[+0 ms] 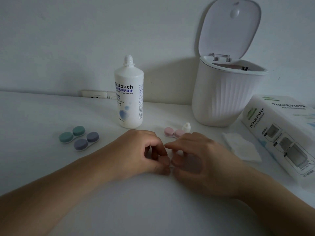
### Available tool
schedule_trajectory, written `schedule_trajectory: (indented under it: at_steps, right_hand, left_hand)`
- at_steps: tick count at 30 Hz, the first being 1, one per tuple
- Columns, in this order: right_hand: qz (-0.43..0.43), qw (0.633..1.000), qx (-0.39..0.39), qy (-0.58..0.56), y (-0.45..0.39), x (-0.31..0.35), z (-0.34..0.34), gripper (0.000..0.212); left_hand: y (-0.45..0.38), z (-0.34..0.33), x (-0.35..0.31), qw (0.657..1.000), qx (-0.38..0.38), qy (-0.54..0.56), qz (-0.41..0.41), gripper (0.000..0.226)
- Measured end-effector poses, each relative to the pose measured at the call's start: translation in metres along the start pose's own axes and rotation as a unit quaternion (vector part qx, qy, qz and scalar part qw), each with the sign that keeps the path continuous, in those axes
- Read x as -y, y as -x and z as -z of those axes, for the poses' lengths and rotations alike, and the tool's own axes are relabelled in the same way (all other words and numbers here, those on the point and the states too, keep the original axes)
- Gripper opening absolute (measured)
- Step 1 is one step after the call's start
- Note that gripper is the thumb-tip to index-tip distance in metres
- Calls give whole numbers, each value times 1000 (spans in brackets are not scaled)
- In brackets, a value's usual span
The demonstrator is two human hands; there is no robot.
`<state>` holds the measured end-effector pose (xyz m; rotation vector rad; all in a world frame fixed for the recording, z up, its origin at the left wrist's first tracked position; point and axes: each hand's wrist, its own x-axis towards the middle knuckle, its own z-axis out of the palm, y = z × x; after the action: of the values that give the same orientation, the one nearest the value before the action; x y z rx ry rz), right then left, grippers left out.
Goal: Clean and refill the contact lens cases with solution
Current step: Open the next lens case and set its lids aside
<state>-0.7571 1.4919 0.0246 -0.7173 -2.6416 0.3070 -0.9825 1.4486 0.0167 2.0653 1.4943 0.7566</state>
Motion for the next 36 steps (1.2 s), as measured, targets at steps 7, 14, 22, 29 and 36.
schedule_trajectory:
  at_steps: [7,14,22,29,36]
  right_hand:
    - [-4,1000,-26,16,-2,-1,-3,7]
    - [-112,982,-119,-97,-2,-5,10,12]
    - [-307,942,-137,24,-2,-21,7,11]
    - [-245,959,-142,21,1,-14,11,13]
    - [-142,986,21,-90,1,-3,9,39]
  left_hand:
    - [0,0,1,1000,2,-3,1,31]
    - [0,0,0,1000,2,3,7,28]
    - [1,0,0,1000,-2,10,2,28]
    - [1,0,0,1000,0,0,0,27]
    - [0,0,2,1000,-3,-5,-10,26]
